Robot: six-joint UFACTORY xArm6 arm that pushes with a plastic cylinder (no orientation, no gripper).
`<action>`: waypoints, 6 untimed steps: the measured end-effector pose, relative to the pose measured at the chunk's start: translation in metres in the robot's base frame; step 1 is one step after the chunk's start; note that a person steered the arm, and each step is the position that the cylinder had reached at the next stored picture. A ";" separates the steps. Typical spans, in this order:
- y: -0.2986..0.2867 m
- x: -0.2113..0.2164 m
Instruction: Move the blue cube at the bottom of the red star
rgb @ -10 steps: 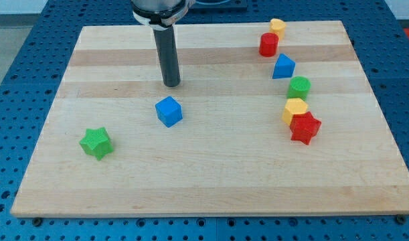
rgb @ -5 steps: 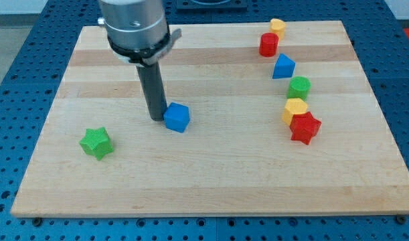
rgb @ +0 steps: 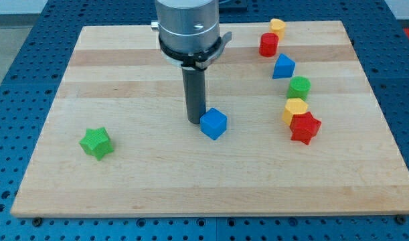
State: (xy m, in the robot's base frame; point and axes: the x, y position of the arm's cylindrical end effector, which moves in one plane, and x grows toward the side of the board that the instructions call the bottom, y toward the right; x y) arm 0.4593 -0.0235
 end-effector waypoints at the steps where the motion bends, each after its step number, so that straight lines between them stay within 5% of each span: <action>1: 0.026 0.001; 4: 0.076 0.049; 6: 0.065 0.039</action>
State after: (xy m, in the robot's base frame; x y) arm 0.4986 0.0415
